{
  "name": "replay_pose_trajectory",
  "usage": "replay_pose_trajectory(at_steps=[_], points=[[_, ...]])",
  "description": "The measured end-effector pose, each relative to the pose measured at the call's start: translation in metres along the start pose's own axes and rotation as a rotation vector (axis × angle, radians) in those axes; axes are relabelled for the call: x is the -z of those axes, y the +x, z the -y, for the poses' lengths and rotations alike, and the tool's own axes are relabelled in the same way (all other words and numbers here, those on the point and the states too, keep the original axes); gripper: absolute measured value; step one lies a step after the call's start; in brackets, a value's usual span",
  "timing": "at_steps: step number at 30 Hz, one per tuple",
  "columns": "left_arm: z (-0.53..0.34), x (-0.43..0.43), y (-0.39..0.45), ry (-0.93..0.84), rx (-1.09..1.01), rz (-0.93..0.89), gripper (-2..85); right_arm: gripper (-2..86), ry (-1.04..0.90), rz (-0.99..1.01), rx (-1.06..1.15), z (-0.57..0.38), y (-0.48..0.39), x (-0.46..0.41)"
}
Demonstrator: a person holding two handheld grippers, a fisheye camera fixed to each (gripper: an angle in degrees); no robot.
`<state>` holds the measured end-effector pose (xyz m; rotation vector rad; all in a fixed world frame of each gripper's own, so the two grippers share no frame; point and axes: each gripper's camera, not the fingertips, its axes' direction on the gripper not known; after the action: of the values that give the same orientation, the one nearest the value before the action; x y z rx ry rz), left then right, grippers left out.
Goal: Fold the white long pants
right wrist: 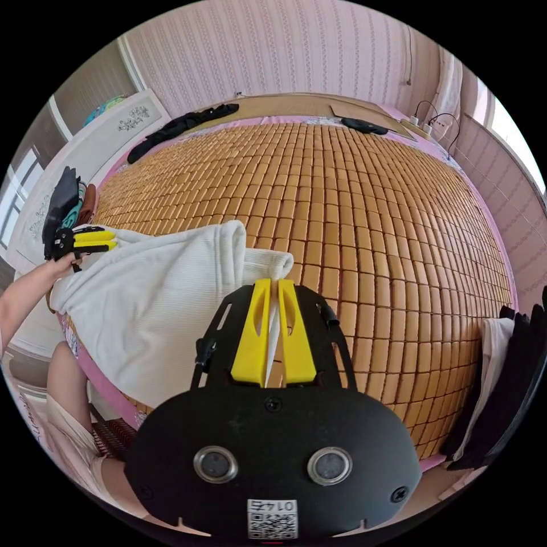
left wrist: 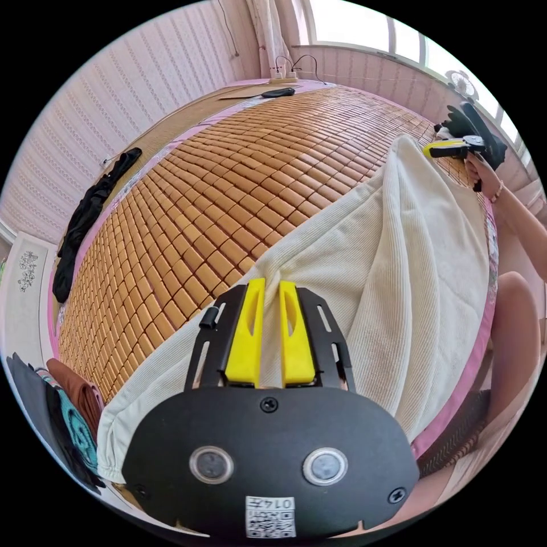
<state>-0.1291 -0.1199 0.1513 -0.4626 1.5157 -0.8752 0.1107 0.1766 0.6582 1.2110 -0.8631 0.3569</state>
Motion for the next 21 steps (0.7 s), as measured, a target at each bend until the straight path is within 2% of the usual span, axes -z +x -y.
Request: replay_pose_trajectory(at_steps=[5, 8, 10, 11, 12, 14, 16, 18, 20, 21], points=[[0.031, -0.022, -0.009, 0.008, 0.032, 0.081, 4.3, 1.2, -0.01, -0.045, 0.01, 0.046, 0.023, 0.013], [0.048, -0.031, -0.024, 0.032, 0.114, 0.048, 4.8, 2.5, -0.058, -0.06, -0.094, 0.08, 0.046, 0.004], [0.049, -0.02, -0.034, 0.106, 0.186, -0.014, 4.4, 3.4, -0.008, -0.005, -0.147, 0.088, 0.053, 0.017], [0.044, -0.005, -0.039, 0.193, 0.211, -0.061, 4.4, 4.0, 0.087, 0.058, -0.153, 0.09, 0.051, 0.036], [0.036, 0.014, -0.041, 0.274, 0.207, -0.1, 4.8, 4.8, 0.168, 0.124, -0.119, 0.09, 0.044, 0.053], [0.019, 0.041, -0.039, 0.334, 0.169, -0.161, 5.8, 6.0, 0.194, 0.183, -0.06, 0.095, 0.03, 0.063], [-0.005, 0.06, -0.03, 0.318, 0.134, -0.194, 7.3, 9.2, 0.108, 0.186, -0.021, 0.102, 0.015, 0.051], [-0.049, 0.067, -0.012, 0.236, 0.124, -0.248, 9.1, 12.5, -0.09, 0.132, -0.018, 0.105, 0.004, 0.011], [-0.082, 0.059, 0.002, 0.157, 0.114, -0.25, 9.6, 11.2, -0.193, 0.092, -0.047, 0.102, 0.002, -0.013], [-0.098, 0.047, 0.008, 0.1, 0.107, -0.206, 9.5, 8.6, -0.131, 0.018, -0.039, 0.097, -0.004, -0.003]])
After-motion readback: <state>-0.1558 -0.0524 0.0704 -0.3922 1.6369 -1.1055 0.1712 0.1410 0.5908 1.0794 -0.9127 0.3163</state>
